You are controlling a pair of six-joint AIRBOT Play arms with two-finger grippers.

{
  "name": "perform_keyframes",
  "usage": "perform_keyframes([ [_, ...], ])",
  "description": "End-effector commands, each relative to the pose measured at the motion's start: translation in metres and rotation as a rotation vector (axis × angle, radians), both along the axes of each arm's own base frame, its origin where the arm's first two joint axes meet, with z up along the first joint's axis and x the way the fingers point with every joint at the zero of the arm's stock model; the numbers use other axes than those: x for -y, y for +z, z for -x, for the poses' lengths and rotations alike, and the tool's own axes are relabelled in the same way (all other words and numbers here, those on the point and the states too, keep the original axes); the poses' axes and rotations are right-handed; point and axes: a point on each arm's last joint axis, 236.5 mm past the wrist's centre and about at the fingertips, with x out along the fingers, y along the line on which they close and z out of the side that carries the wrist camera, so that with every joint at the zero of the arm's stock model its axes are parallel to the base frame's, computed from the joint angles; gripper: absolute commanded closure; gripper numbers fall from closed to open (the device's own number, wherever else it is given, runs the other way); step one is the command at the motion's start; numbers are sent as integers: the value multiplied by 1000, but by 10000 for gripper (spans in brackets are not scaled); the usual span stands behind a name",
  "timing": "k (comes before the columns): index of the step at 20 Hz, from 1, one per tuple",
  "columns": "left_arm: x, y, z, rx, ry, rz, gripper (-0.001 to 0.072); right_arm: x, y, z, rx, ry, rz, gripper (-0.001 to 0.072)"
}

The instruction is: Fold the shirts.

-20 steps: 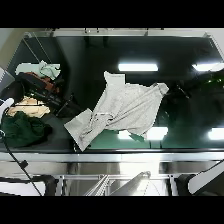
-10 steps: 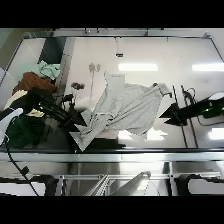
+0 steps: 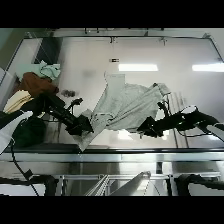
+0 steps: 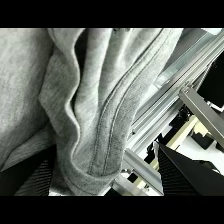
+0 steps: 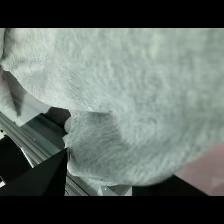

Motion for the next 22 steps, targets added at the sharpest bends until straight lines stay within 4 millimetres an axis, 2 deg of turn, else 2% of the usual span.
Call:
perform_keyframes([
  [1,1,-1,1,5,-6,-2,20,-5,-6,7,12,39,16,235],
  [2,1,-1,1,5,-6,-2,142,-6,-4,11,7,57,3,235],
  [3,1,-1,1,9,-9,0,324,-7,-2,14,5,74,-8,236],
  [4,2,-1,1,13,-14,3,420,-8,-1,16,2,80,-14,275],
  [5,2,-1,0,16,-15,4,490,-8,-1,16,8,85,-16,402],
  [6,2,-1,0,18,-15,4,624,-8,-1,17,11,91,-18,428],
  [7,2,-2,-1,21,-14,5,691,-9,2,19,10,104,-30,487],
  [8,1,-1,-1,21,-8,8,690,-11,7,22,21,126,-46,621],
  [9,2,2,-5,21,6,20,690,-13,15,25,29,141,-62,697],
  [10,5,11,-10,24,22,56,690,-15,28,26,51,158,-83,697],
  [11,11,30,-20,41,45,136,690,-17,46,27,87,179,-106,697],
  [12,18,57,-32,71,72,222,690,-18,75,24,144,195,-146,697],
  [13,22,96,-46,132,94,321,690,-17,112,15,242,197,-188,696],
  [14,25,139,-58,219,103,414,690,-8,156,-2,386,172,-206,697],
  [15,25,194,-65,337,102,514,690,6,204,-22,551,116,-200,697],
  [16,22,251,-67,467,96,601,690,26,261,-41,737,40,-180,696],
  [17,18,313,-63,631,88,679,689,49,327,-51,949,-39,-150,697],
  [18,12,364,-57,796,88,692,688,67,391,-50,1159,-103,-115,696],
  [19,7,413,-45,985,79,665,686,82,455,-39,1360,-164,-68,697],
  [20,4,456,-27,1160,65,638,686,89,505,-22,1522,-203,-14,696],
  [21,2,499,-4,1336,69,604,685,88,548,-1,1668,-224,44,697],
  [22,0,534,18,1488,79,565,685,80,579,19,1784,-220,96,697],
])
